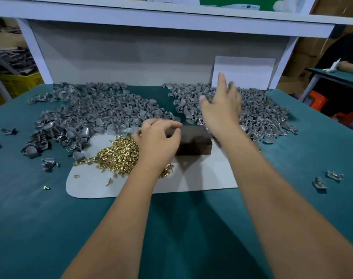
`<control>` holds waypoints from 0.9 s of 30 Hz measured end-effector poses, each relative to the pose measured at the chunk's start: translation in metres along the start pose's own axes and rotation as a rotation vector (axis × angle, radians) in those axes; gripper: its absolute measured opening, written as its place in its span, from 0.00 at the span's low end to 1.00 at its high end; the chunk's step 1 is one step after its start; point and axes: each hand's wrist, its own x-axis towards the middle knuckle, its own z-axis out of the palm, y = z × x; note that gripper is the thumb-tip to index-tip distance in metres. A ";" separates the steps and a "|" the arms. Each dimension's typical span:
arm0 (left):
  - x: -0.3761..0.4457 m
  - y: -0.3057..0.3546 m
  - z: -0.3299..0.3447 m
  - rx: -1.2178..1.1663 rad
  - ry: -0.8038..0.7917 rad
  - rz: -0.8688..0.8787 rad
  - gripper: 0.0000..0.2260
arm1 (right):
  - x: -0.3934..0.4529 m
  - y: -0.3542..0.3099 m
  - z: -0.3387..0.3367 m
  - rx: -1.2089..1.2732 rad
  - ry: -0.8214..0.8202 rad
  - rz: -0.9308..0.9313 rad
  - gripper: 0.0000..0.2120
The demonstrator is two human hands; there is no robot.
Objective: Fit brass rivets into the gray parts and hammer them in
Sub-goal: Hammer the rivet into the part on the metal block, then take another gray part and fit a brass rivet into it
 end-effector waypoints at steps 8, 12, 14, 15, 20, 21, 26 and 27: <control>0.017 -0.043 -0.025 0.466 0.101 -0.129 0.20 | -0.091 -0.025 0.053 0.023 -0.089 -0.450 0.09; 0.023 -0.058 -0.030 0.504 -0.174 -0.243 0.23 | -0.101 -0.025 0.054 -0.145 -0.318 -0.545 0.09; 0.024 -0.061 -0.030 0.513 -0.238 -0.244 0.20 | -0.103 -0.025 0.053 -0.203 -0.363 -0.569 0.09; 0.023 -0.062 -0.030 0.498 -0.235 -0.239 0.19 | -0.102 -0.024 0.052 -0.231 -0.381 -0.583 0.10; 0.022 -0.059 -0.030 0.429 -0.084 -0.283 0.14 | -0.100 -0.024 0.052 -0.209 -0.498 -0.599 0.09; 0.022 -0.058 -0.031 0.418 -0.058 -0.296 0.13 | -0.101 -0.025 0.052 -0.189 -0.504 -0.592 0.08; 0.020 -0.056 -0.034 0.360 0.073 -0.301 0.13 | -0.103 -0.025 0.054 -0.087 -0.505 -0.559 0.04; 0.020 -0.056 -0.034 0.349 0.093 -0.301 0.13 | -0.103 -0.024 0.055 -0.078 -0.500 -0.563 0.04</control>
